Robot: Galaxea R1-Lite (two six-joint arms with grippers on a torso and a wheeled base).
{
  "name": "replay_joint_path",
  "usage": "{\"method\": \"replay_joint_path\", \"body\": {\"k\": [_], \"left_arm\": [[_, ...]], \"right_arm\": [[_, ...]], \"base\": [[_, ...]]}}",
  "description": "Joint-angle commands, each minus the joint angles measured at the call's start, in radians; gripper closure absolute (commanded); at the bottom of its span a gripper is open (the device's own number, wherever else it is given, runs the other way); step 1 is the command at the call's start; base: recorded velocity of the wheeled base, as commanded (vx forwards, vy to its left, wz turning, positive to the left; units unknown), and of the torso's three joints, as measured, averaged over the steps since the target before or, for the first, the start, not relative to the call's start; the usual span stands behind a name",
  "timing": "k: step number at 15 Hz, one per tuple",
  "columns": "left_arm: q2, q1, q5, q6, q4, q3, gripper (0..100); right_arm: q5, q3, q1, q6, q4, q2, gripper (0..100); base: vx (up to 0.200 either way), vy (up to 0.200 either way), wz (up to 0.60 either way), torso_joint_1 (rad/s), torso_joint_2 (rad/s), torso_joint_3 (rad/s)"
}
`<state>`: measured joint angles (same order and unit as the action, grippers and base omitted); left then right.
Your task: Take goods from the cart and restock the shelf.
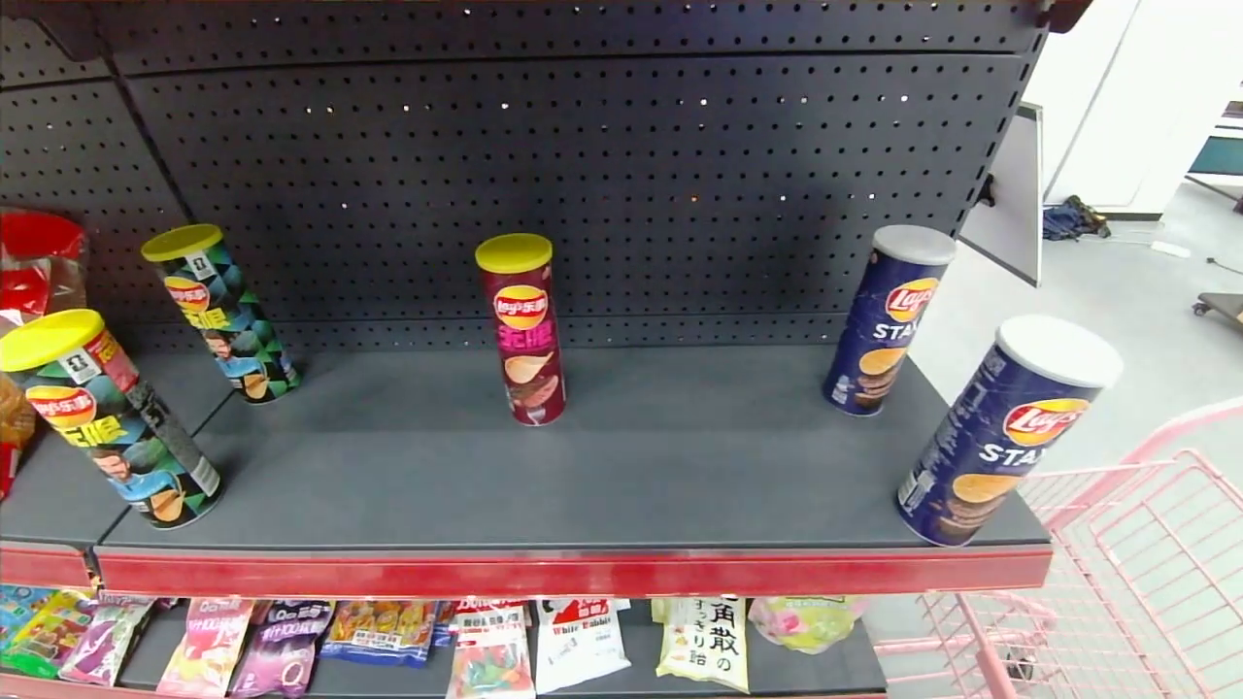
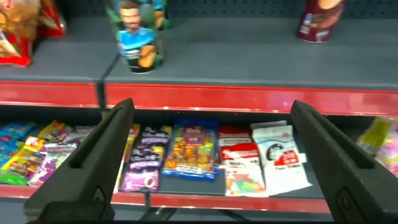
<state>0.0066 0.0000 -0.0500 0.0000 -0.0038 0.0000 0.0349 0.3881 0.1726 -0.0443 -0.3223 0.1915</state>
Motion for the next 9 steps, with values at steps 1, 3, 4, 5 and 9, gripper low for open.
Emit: {"method": "replay_joint_path", "body": {"k": [1,3,4,5,9], "left_arm": [[0.000,0.000,-0.001,0.000,-0.001,0.000,0],[0.000,0.000,-0.001,0.000,-0.001,0.000,0],[0.000,0.000,-0.001,0.000,-0.001,0.000,0],[0.000,0.000,-0.001,0.000,-0.001,0.000,0],[0.000,0.000,-0.001,0.000,-0.001,0.000,0]], "right_arm": [[0.002,-0.002,0.001,0.000,-0.001,0.000,100],[0.000,-0.008,0.001,0.000,0.000,0.000,100],[0.000,-0.012,-0.001,0.000,0.002,-0.001,100],[0.000,-0.012,-0.001,0.000,0.002,-0.001,100],[0.000,-0.014,0.001,0.000,0.002,-0.007,100]], "base": [[0.000,0.200,0.00,0.012,0.01,0.002],[0.000,0.200,0.00,0.000,0.00,0.000],[0.000,0.200,0.00,0.002,0.00,-0.007],[0.000,0.200,0.00,-0.002,0.00,0.002],[0.000,0.200,0.00,0.004,0.00,0.002]]}}
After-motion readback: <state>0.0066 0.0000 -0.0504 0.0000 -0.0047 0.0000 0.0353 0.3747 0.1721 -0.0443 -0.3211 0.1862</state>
